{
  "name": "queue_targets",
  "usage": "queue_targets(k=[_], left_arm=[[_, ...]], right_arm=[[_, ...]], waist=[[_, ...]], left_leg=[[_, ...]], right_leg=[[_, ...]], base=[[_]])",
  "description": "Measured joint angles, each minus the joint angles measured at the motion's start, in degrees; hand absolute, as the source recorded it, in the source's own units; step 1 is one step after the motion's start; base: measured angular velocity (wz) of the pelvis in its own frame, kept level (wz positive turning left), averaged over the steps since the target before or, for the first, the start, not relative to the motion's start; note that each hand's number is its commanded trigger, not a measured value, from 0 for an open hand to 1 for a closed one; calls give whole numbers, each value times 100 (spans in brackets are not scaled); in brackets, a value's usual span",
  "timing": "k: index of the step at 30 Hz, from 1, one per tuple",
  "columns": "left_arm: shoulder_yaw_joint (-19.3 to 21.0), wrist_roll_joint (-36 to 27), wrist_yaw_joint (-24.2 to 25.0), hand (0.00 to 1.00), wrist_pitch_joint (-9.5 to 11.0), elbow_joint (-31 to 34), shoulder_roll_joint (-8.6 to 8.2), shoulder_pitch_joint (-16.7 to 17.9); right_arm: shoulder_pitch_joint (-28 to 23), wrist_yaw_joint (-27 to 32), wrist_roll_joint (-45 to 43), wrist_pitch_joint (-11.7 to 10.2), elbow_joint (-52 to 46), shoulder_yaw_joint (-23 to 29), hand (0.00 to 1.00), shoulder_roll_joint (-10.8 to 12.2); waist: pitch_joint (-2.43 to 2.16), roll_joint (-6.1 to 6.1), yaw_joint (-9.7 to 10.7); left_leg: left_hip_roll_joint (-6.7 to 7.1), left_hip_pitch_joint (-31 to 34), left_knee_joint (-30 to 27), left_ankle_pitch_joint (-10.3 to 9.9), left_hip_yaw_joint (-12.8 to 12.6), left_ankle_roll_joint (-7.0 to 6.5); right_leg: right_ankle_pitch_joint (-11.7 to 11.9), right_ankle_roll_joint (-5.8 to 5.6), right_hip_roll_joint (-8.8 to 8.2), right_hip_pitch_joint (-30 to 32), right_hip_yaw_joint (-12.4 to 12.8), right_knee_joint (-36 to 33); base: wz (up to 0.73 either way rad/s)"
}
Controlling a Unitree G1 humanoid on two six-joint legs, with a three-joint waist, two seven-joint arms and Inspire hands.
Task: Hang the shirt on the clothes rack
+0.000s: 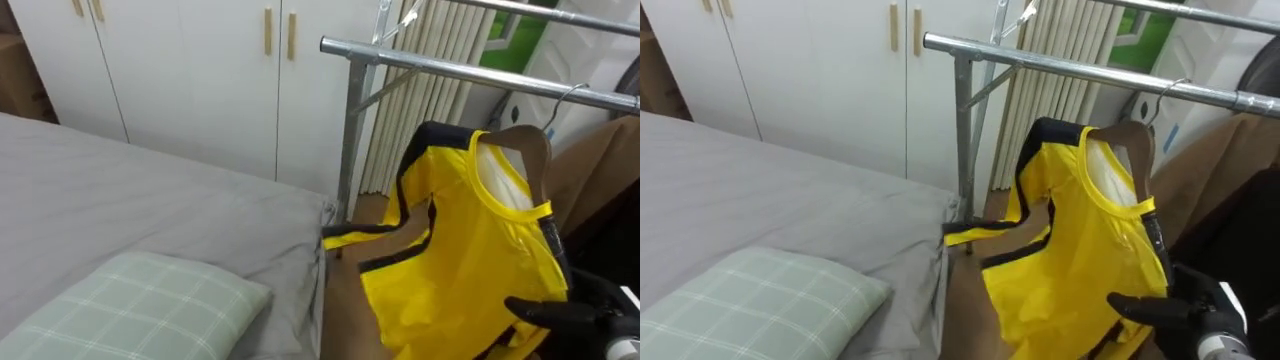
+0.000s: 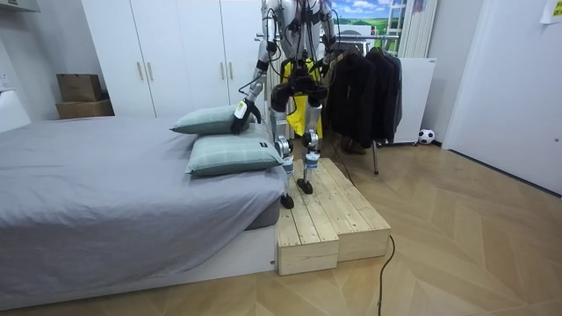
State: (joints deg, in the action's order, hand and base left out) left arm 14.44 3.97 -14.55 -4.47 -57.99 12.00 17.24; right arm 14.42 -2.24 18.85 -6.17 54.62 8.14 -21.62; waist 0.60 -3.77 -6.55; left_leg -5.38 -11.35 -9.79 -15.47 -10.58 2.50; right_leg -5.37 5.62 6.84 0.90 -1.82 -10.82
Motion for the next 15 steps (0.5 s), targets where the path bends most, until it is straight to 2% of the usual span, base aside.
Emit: queue_targets(k=[2,8,12,15], left_arm=[[0,2,0,0,0,0,-18,16],[12,-1,-1,0,-37,0,-62,17],[80,-3,-2,0,-56,0,-151,38],[122,-5,-9,0,-135,0,-207,38]], right_arm=[[-2,-1,207,8,-67,-3,0,21],[-2,-60,1585,170,-107,-10,0,49],[-3,-238,2173,368,-118,-4,0,70],[-48,-249,2407,548,-179,3,0,147]], waist=[[-9,24,2],[-22,110,24],[-16,139,39],[-19,146,147]], left_leg=[[-7,-1,0,0,-34,0],[-6,-12,1,3,-57,2],[0,-24,-3,4,-87,3],[4,-16,-4,5,-110,3]], right_leg=[[5,6,5,10,6,-3],[11,14,12,12,49,-8],[9,8,41,10,165,2],[15,0,36,15,170,3]], base=[[-7],[-1],[-4],[-3]])
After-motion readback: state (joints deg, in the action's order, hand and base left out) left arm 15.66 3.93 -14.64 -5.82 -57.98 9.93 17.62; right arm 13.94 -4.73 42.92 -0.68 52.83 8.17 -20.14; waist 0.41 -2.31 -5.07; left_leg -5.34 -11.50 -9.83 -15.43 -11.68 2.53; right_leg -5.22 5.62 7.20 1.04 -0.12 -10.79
